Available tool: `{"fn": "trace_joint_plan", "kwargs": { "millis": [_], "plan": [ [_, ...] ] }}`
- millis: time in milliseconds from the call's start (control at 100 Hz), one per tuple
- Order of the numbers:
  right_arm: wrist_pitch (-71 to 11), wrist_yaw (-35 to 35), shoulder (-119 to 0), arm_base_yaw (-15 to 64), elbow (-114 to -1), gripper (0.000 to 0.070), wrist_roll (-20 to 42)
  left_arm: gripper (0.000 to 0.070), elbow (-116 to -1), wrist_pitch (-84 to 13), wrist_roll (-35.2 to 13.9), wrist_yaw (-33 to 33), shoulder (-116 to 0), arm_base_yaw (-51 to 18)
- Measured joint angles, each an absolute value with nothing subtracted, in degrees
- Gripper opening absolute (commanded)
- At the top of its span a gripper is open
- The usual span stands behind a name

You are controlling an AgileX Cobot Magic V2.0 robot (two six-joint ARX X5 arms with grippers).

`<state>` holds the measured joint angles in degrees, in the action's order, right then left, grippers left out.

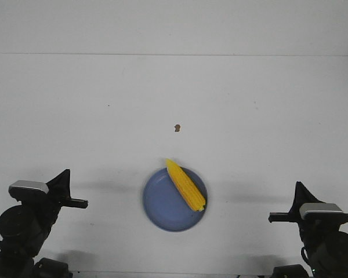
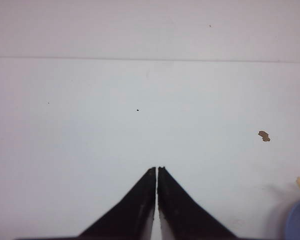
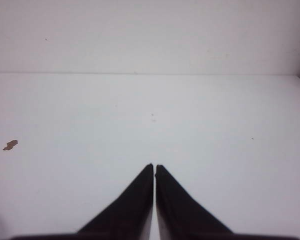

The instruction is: Place corn on plate with both arms

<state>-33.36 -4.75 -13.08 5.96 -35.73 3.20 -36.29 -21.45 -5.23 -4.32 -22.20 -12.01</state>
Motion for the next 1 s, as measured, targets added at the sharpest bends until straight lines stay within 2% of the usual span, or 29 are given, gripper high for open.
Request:
{"fn": "trace_joint_plan", "kwargs": {
  "millis": [480,610,850,1000],
  "plan": [
    [-33.3,-4.8,-13.1,6.0,-35.7,0.0012,3.2,0.0012,-36.3,-21.4,-5.2,-4.3,-21.8,-12.0],
    [-33.4,-4.8,-13.1,6.0,-35.7,0.0012,3.2,0.0012,-35.6,-19.1,-2.1,-4.4,-20.2,-11.9],
    [-33.3,-4.8,-13.1,6.0,-35.7,0.0012,3.2,0.0012,-22.9,-7.2,0.1,-4.5,-9.7,-8.8],
    [-33.4,-4.8,-13.1,6.0,-35.7,0.0012,3.2,0.0012,-14.9,-4.8,0.5,-4.5,-3.3,-6.5]
  ]
}}
